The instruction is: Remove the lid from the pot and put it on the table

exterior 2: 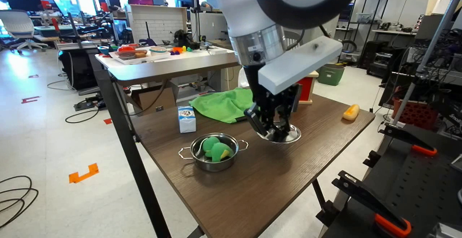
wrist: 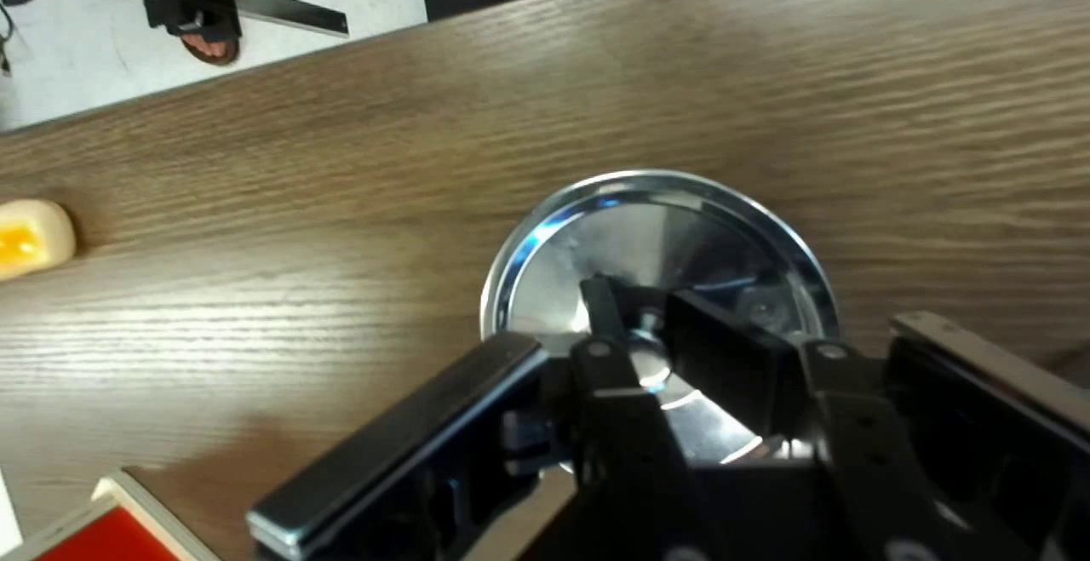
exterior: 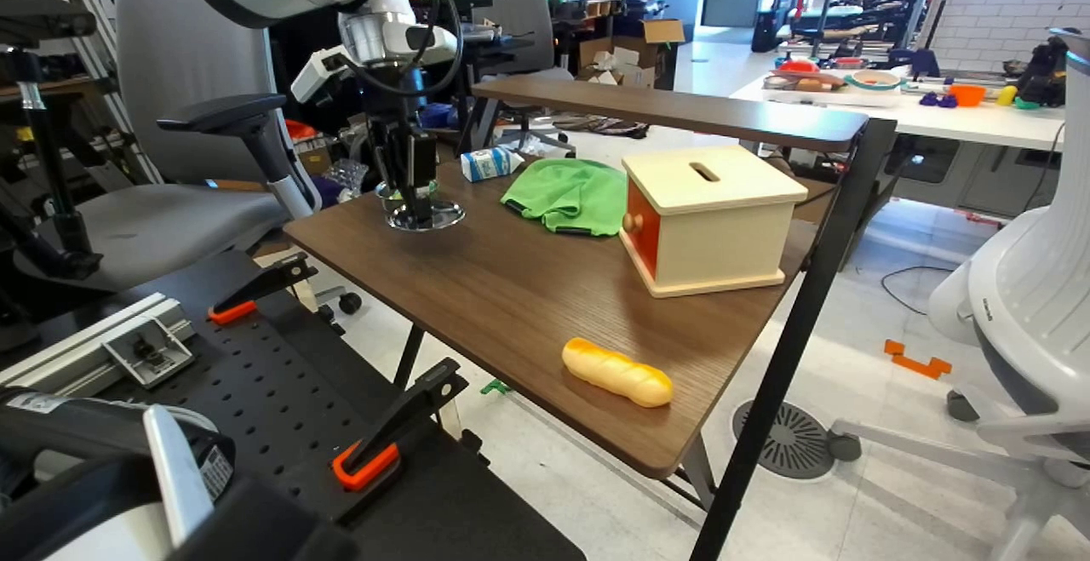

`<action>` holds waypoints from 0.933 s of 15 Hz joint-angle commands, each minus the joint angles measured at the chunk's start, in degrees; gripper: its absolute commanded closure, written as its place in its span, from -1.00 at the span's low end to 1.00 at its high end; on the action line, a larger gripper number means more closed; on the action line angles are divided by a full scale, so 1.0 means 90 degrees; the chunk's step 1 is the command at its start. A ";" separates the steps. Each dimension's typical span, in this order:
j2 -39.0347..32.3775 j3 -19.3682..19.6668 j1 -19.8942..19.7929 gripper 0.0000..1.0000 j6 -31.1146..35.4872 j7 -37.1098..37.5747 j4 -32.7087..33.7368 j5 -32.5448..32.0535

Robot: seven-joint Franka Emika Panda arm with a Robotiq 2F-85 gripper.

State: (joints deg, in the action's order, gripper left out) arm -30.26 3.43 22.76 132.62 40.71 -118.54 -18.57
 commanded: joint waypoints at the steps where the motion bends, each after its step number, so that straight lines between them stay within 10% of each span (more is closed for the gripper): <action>1: -0.0250 0.0119 -0.0139 0.89 -0.0073 0.0209 -0.0078 -0.0204; 9: -0.0772 0.0183 -0.0369 0.89 -0.0007 0.0303 0.0188 0.0030; 10: -0.0767 0.0153 -0.0418 0.06 -0.0026 0.0271 0.0208 0.0088; 14: -0.0678 0.0169 -0.0506 -0.35 -0.0044 0.0278 0.0188 0.0129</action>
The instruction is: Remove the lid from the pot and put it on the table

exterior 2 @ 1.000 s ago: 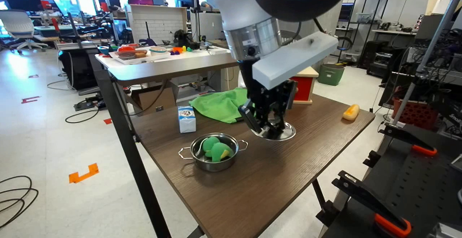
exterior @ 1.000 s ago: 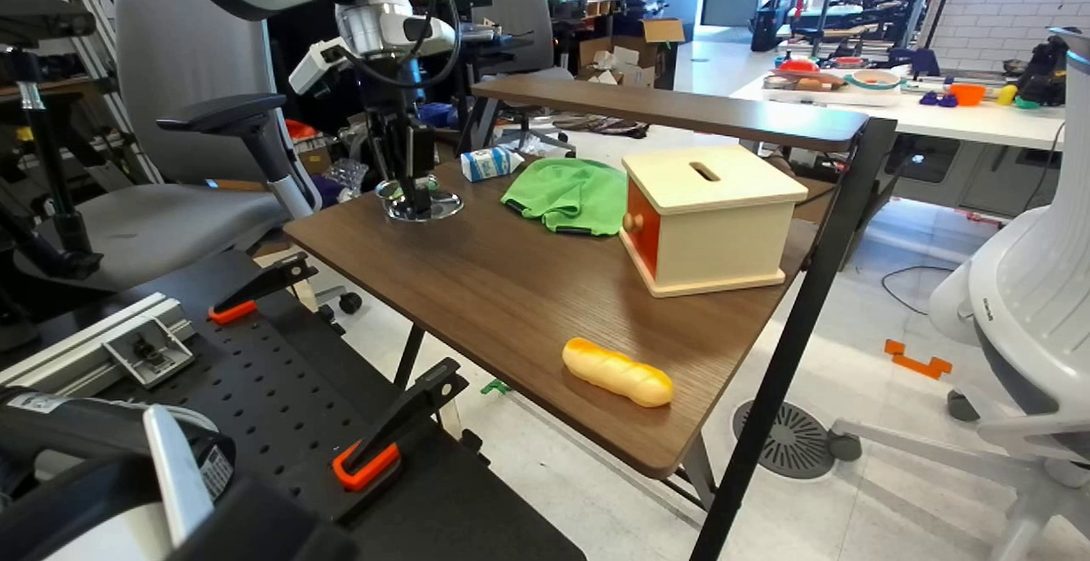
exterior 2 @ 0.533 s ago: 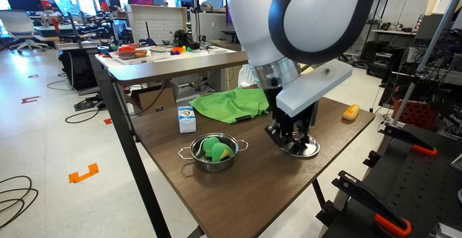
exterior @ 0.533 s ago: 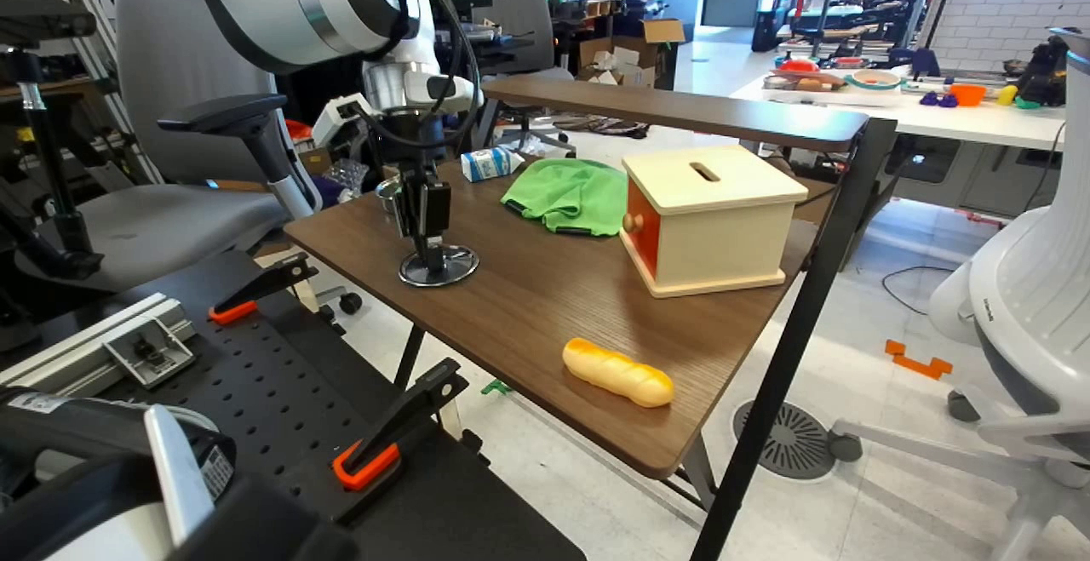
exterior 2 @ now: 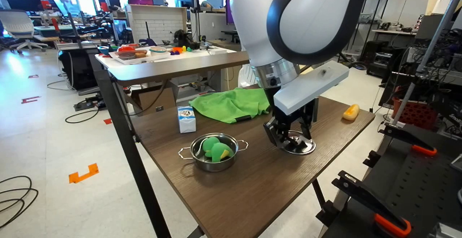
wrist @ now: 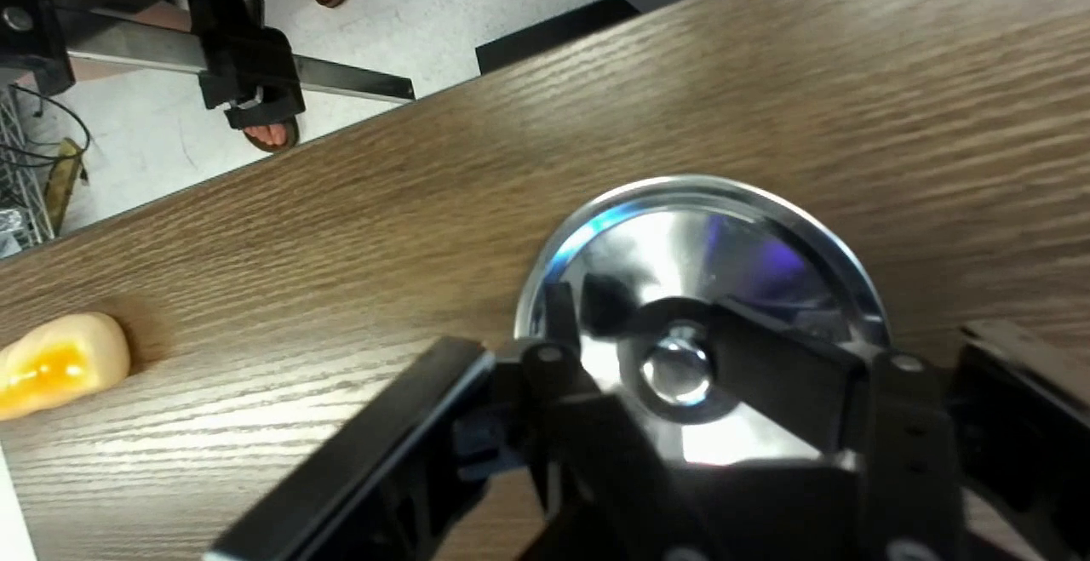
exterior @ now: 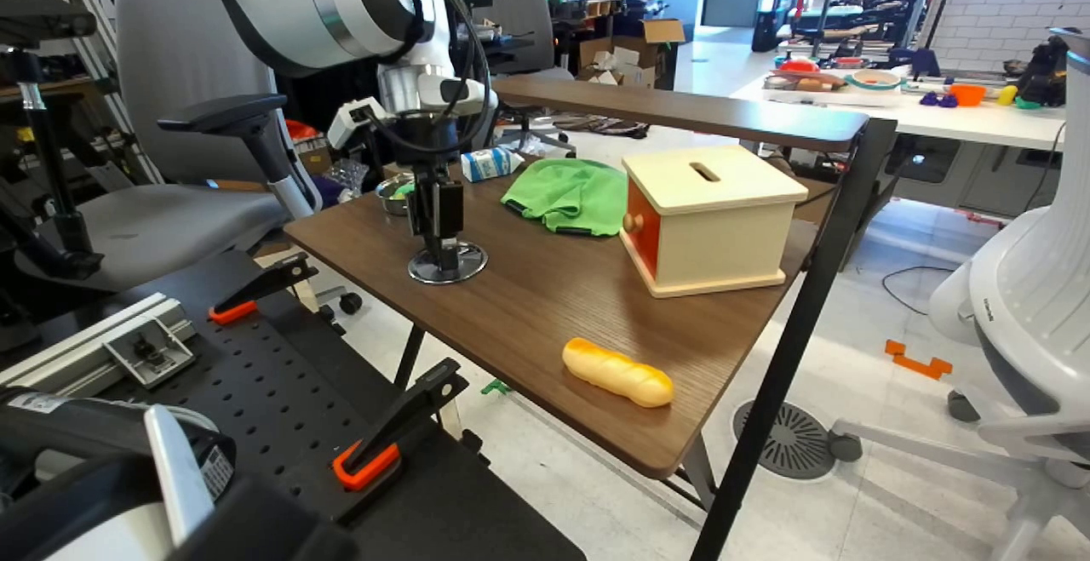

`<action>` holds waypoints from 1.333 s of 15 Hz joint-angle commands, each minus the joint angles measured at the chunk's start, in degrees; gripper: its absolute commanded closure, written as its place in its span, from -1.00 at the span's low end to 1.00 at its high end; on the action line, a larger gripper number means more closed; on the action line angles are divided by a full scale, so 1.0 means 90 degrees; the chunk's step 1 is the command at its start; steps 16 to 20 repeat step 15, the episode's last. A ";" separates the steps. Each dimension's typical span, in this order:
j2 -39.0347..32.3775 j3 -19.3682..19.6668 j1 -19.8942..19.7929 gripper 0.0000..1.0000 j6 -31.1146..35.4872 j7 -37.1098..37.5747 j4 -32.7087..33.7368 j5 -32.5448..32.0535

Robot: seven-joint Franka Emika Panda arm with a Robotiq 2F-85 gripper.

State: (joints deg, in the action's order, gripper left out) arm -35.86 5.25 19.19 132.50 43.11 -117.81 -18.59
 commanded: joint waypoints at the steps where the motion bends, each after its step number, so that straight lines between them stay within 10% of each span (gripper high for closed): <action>1: 0.0018 -0.0053 -0.0160 -0.52 -0.0070 -0.0031 0.0071 0.0181; 5: 0.0842 -0.0188 -0.0483 -1.00 0.0119 -0.0454 -0.0541 0.0451; 11: 0.2206 -0.0137 -0.0634 -1.00 0.0110 -0.0528 -0.1376 0.0342; 20: 0.2121 -0.0195 -0.0692 -1.00 0.0213 -0.0463 -0.1287 0.0125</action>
